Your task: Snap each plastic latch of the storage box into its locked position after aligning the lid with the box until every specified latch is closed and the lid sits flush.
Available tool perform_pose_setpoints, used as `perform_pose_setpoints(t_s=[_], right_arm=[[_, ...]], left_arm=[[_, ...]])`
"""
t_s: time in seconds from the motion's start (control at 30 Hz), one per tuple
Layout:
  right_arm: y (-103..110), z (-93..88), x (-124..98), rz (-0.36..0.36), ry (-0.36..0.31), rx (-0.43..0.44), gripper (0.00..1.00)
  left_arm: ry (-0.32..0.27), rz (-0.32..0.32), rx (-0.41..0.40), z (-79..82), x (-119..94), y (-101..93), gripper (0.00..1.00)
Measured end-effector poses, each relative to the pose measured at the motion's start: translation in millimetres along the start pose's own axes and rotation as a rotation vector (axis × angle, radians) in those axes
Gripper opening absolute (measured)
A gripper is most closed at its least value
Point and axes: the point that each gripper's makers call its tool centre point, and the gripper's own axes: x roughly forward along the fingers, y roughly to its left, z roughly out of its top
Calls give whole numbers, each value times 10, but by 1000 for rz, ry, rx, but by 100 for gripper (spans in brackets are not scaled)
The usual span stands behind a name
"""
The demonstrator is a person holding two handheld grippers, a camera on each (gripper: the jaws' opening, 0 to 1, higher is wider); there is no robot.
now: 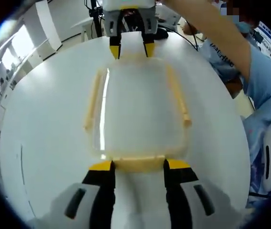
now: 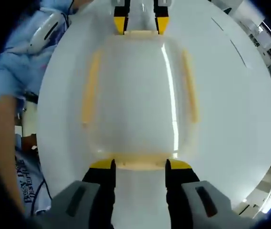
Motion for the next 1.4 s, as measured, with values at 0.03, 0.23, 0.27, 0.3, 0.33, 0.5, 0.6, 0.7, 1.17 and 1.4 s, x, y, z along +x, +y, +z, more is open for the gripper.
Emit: perform_pose_setpoints(t_s=[0.03,0.23,0.27,0.3,0.33,0.5,0.6,0.7,1.17,1.4], right_arm=[[0,-1,-1,0,0,0,41],[-8,-10,-2,-4,1,8,40],[1,-3,3,-4,5,8,40],[5,-2,4,-4,6,10,40],[3,0,5,-4,7,12,40],[-1,19,20,-2,20,18,40],[-6,18,23,-3,43,20,40],[-14,10,21,-7,71,33,40],[-13,-5,-5,-12,110,46,39],[29,46,-88,-20,88,55,39]], left_arm=[[4,1,-3,1,2,0,40],[32,13,-31,9,9,2,41],[32,11,-30,5,7,2,41],[32,11,-29,2,7,2,41],[33,11,-29,1,6,2,41],[32,9,-32,-7,5,4,41],[37,9,-32,-11,4,1,40],[35,10,-41,-14,2,3,40],[16,12,-40,-56,-13,-32,39],[4,16,-22,-56,-139,-54,39]])
